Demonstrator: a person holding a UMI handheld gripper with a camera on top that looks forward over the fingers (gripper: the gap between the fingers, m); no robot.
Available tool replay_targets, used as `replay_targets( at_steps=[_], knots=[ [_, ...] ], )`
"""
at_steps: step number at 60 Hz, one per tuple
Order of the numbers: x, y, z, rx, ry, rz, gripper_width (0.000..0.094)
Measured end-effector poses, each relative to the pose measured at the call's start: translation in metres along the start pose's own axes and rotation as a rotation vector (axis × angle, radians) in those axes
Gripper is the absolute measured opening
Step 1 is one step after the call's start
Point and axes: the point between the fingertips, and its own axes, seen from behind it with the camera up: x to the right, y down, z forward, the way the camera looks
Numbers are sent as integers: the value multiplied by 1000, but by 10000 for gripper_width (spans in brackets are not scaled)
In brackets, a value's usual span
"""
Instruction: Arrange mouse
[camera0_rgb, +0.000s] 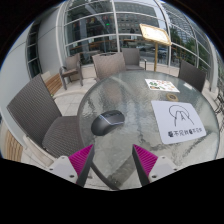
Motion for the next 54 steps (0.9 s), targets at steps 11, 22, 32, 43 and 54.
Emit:
replay_targets(
  at_steps=[11,22,32,43,54],
  knots=[
    [-32,-45,67,1,-17,-13,754],
    [-57,-88,112,27,-61,-37,746],
    [-65,-92,140,-32,-49,-99,657],
    [-62,-92,144,-53,-22,-119,451],
    [-61,-91,143,-100,-47,-87,302]
  ],
)
